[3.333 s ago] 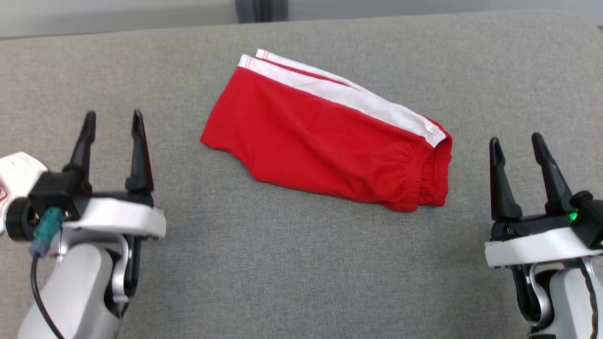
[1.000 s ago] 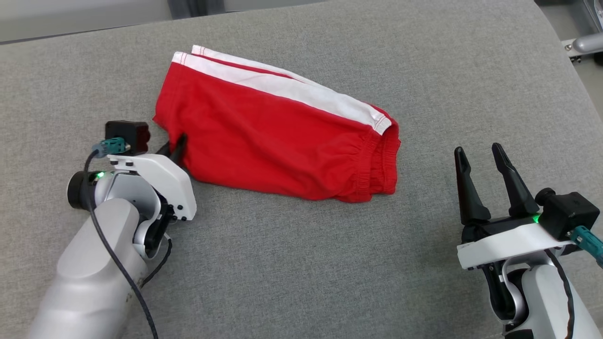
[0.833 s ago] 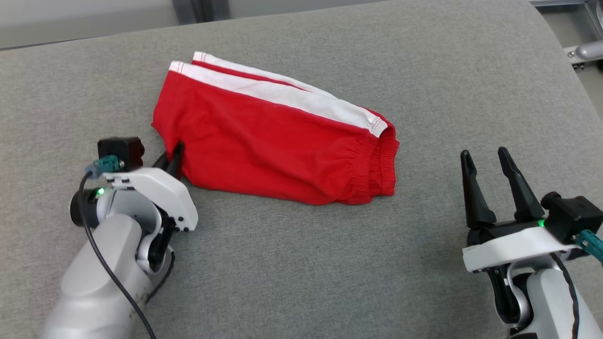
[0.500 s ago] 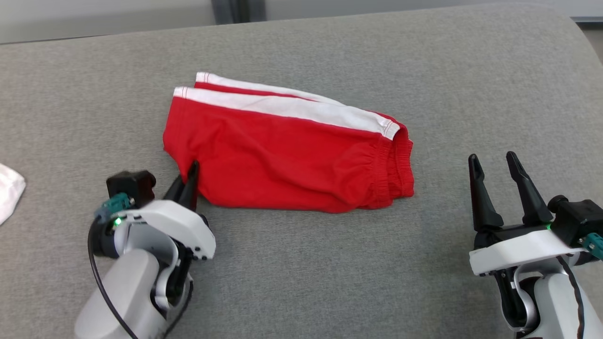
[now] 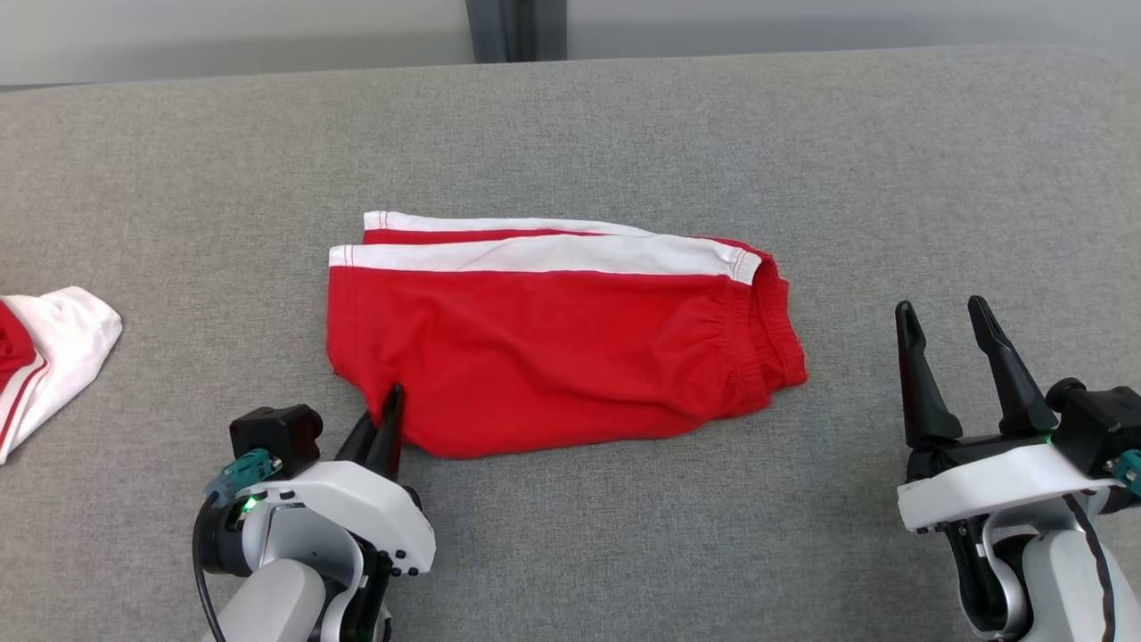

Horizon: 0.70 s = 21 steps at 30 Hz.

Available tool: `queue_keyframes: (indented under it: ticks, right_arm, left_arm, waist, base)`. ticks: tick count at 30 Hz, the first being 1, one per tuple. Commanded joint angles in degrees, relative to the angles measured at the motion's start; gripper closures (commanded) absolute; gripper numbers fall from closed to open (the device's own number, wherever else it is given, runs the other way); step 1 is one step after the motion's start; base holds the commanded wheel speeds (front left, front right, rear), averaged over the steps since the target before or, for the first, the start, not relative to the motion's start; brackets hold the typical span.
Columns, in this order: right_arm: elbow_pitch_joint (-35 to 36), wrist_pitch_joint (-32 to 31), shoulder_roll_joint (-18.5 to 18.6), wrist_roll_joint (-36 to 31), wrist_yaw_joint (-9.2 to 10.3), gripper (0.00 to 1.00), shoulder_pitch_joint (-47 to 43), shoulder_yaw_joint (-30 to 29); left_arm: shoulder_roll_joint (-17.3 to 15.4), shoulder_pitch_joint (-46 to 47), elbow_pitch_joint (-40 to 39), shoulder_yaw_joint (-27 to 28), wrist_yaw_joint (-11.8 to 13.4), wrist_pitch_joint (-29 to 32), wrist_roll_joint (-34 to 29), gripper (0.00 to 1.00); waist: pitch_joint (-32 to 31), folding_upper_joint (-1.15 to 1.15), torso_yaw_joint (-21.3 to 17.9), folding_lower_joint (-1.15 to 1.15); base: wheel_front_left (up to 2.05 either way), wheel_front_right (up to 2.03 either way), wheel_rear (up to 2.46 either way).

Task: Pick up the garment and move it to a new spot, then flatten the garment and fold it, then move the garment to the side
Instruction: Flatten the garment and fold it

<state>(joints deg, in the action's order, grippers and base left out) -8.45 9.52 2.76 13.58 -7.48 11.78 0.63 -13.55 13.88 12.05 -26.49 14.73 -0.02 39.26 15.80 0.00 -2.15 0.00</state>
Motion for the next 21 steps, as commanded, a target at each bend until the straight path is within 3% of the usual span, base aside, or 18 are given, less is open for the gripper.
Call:
queue_keyframes:
  ticks: [1, 9, 13, 21]
  right_arm:
    - [0.1, -0.1, 0.3, 0.0, -0.04, 0.0, -0.3, -0.2]
    - [0.5, 0.8, 0.3, -0.3, -0.03, 0.0, -0.7, -1.8]
    - [0.7, 0.4, 0.3, -1.3, -0.04, 0.0, -1.1, -2.1]
    - [1.7, -0.8, 0.3, -2.9, -0.04, 0.0, -2.7, -1.8]
  left_arm:
    - [-0.5, 0.0, 0.4, 0.1, 0.5, 0.3, -0.5, 0.0]
    - [-2.6, 0.0, -0.3, 3.8, 4.6, -5.3, -2.8, 0.0]
    - [-3.5, 0.9, -2.8, 5.5, 3.7, -10.9, -3.8, 0.0]
    - [-7.1, 0.9, -6.7, 7.3, 3.7, -14.1, -8.0, 0.0]
  waist:
    - [0.0, 0.0, 0.1, 0.0]
    - [-1.3, 0.0, 0.0, 0.0]
    - [-2.8, 0.0, 0.0, 0.0]
    - [-6.4, 0.0, 0.0, 0.0]
  base:
    - [0.0, 0.0, 0.0]
    - [0.0, 0.0, 0.0]
    - [0.0, 0.0, 0.0]
    - [0.0, 0.0, 0.0]
